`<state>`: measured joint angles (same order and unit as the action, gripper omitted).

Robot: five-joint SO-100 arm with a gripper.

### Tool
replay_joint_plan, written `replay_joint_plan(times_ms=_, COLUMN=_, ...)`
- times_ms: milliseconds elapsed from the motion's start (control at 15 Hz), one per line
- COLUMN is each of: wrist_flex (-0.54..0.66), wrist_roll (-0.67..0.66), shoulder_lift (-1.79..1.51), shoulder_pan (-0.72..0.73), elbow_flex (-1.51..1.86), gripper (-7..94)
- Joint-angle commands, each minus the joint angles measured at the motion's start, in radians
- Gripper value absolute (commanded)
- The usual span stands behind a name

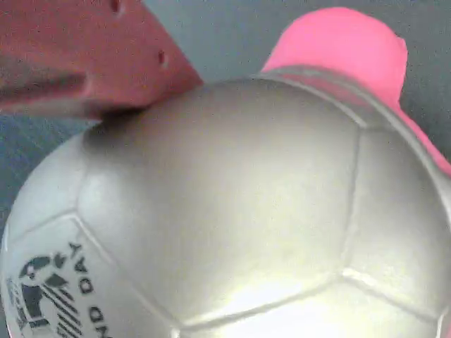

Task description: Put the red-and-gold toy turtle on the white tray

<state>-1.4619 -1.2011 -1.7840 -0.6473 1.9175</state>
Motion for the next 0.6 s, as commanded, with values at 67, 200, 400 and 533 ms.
replay_joint_plan(times_ms=67, wrist_flex=-0.156, wrist_roll=0.262, shoulder_lift=-0.015, shoulder_pan=0.109, elbow_flex=-0.219, gripper=0)
replay_joint_plan(times_ms=200, wrist_flex=-0.196, wrist_roll=0.408, shoulder_lift=-0.015, shoulder_pan=0.167, elbow_flex=-0.287, gripper=0)
replay_joint_plan(times_ms=400, wrist_flex=-0.201, wrist_roll=0.635, shoulder_lift=-0.015, shoulder_pan=0.25, elbow_flex=-0.337, gripper=0)
replay_joint_plan(times_ms=533, wrist_flex=-0.192, wrist_roll=0.848, shoulder_lift=-0.009, shoulder_pan=0.319, elbow_flex=-0.383, gripper=0)
